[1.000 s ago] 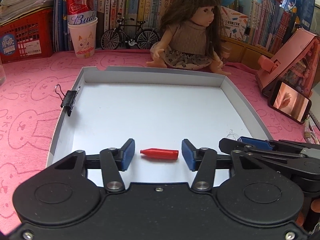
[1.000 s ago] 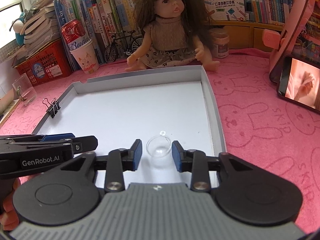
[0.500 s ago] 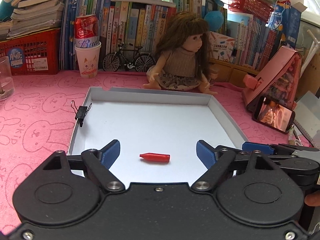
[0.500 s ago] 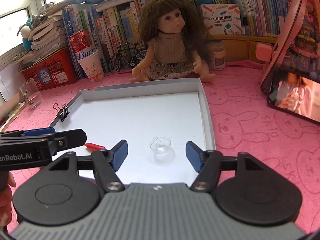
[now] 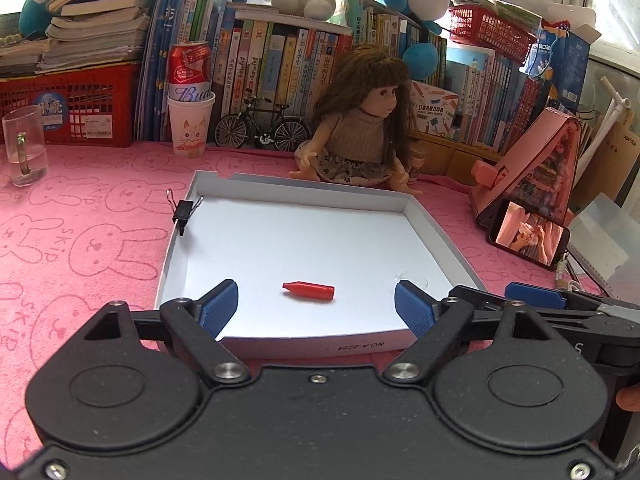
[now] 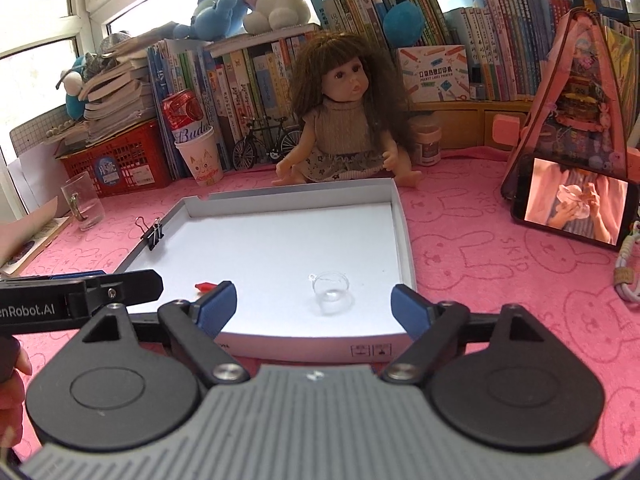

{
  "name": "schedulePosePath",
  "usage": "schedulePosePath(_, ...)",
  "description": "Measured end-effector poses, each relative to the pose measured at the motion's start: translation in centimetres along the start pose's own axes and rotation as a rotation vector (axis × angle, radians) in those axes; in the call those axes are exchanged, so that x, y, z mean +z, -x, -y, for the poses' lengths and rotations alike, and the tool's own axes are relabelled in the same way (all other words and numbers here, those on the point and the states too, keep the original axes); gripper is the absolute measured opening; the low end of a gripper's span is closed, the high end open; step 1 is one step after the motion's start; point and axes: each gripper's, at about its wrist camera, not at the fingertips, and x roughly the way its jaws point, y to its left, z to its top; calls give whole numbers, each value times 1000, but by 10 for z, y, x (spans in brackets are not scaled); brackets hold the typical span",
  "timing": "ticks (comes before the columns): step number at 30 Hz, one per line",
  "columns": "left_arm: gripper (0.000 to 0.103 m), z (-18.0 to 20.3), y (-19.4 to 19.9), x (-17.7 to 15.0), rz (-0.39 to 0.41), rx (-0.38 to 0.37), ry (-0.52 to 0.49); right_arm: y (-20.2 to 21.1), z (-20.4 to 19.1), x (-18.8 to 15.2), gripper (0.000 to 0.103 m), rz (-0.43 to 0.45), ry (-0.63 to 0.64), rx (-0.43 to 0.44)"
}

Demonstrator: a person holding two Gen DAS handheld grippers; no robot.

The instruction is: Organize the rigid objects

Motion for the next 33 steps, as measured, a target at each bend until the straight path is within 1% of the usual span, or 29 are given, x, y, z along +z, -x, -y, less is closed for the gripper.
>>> schedulePosePath(4, 86, 2, 12, -10, 25, 14, -13, 10, 0, -7, 92, 15, -1, -7)
schedulePosePath(11, 86, 3, 29, -27, 35, 2, -10, 25, -1, -19, 96, 44, -10, -10)
schedulePosePath(14, 86, 3, 33, -33, 43, 2, -17, 30, -4, -25, 96, 56, 5, -11)
schedulePosePath(19, 86, 9, 39, -43, 73, 9, -71, 38, -9, -38, 100, 75, 42, -22)
schedulePosePath(22, 86, 14, 43, -48, 88, 13, -98, 42, -11, -45, 100, 80, 55, -27)
schedulePosePath(27, 87, 14, 50, -56, 107, -11, -94, 47, -9, -53, 101, 86, 54, -40)
schedulePosePath(33, 89, 13, 58, -69, 123, 7, -110, 55, -10, -62, 102, 105, 66, -55)
